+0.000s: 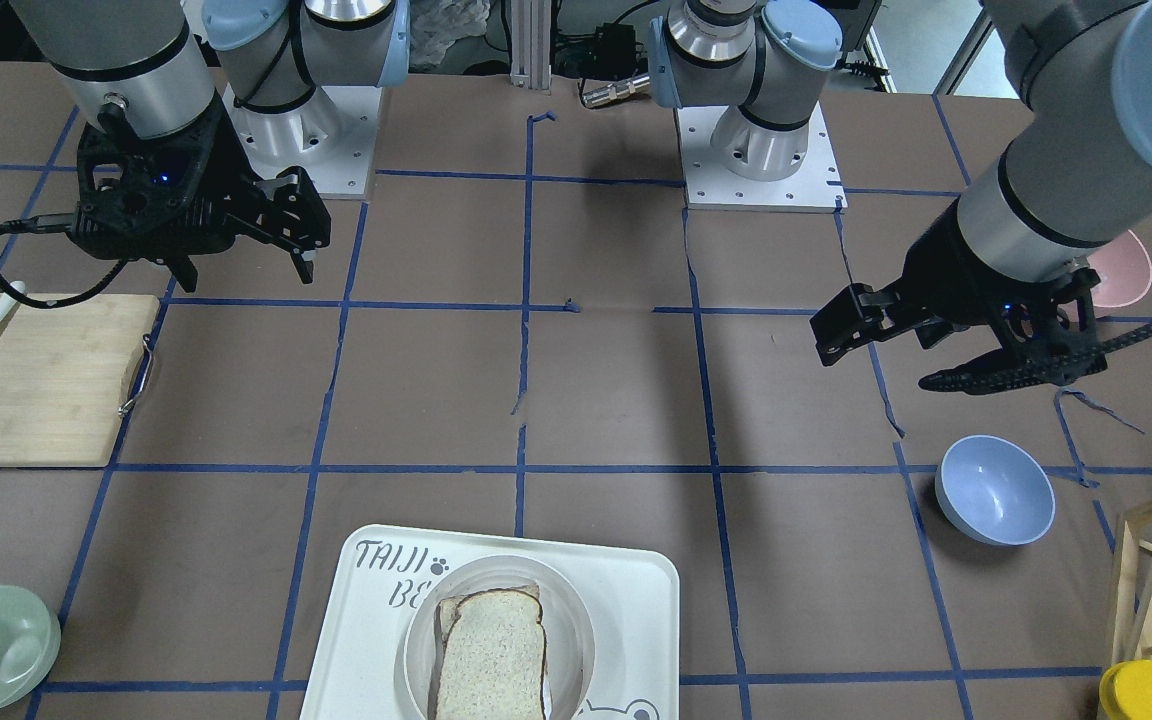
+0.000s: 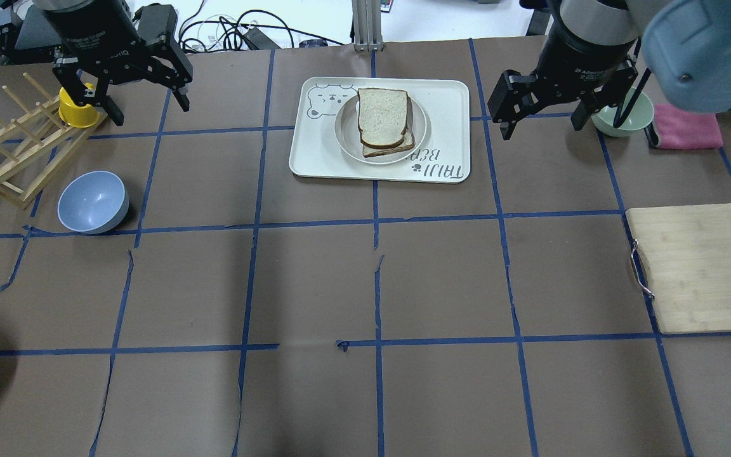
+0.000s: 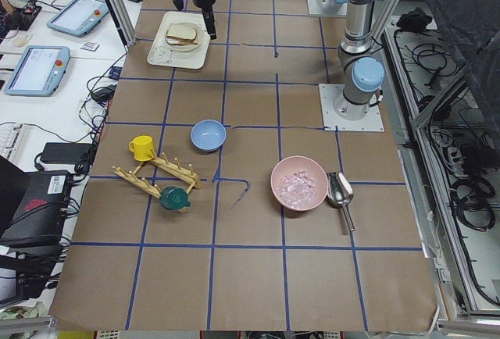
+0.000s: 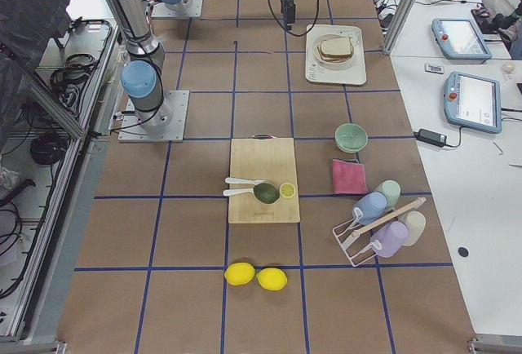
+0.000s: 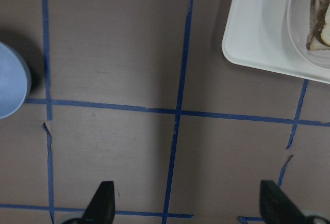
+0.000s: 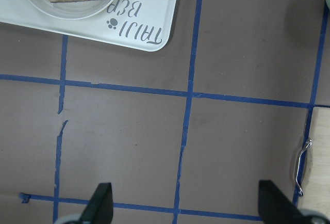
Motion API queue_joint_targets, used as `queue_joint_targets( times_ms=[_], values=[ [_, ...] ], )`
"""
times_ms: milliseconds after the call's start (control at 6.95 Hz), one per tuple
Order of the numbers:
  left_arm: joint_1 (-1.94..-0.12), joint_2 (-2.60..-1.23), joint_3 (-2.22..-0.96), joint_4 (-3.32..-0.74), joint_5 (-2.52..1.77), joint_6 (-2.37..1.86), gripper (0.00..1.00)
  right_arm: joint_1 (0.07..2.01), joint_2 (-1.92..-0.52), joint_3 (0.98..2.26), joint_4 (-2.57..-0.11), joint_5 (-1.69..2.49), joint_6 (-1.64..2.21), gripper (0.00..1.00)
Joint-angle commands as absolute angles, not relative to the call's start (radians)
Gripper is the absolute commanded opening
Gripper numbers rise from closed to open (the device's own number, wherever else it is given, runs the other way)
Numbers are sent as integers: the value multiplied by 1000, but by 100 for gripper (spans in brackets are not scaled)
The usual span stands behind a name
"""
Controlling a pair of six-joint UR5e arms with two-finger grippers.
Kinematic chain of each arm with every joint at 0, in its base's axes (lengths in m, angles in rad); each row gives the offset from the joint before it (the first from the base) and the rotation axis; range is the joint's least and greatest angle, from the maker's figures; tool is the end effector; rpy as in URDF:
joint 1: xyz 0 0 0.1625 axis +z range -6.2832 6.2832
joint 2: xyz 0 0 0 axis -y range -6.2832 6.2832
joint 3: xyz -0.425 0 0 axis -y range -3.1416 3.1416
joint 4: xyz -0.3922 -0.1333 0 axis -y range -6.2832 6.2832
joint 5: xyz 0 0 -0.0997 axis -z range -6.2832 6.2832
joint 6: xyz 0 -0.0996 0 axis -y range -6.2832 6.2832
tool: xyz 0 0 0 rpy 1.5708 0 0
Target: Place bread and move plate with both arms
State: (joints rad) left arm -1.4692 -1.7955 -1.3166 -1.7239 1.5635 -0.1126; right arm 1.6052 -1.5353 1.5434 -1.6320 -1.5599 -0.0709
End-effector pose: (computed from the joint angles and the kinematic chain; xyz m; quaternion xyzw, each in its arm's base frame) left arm -0.0752 -0.5840 0.4773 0.1069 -0.9923 -0.0618 0.0033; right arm 0.1519 -0.5072 0.4899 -0.0528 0.9982 -0.0266 0.0050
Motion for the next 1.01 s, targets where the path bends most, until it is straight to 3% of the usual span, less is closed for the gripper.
queue_joint_targets(
  times_ms=[0,864],
  values=[
    [-1485,-1746,-1420,-1660,1597,-147,100,1605,-1536,1545,-1640,-1560,-69,100],
    [-1497,-1652,-1489,-1660,1521,-9,100,1608,-1539,1545,-1638,-1543,-67,100]
  ],
)
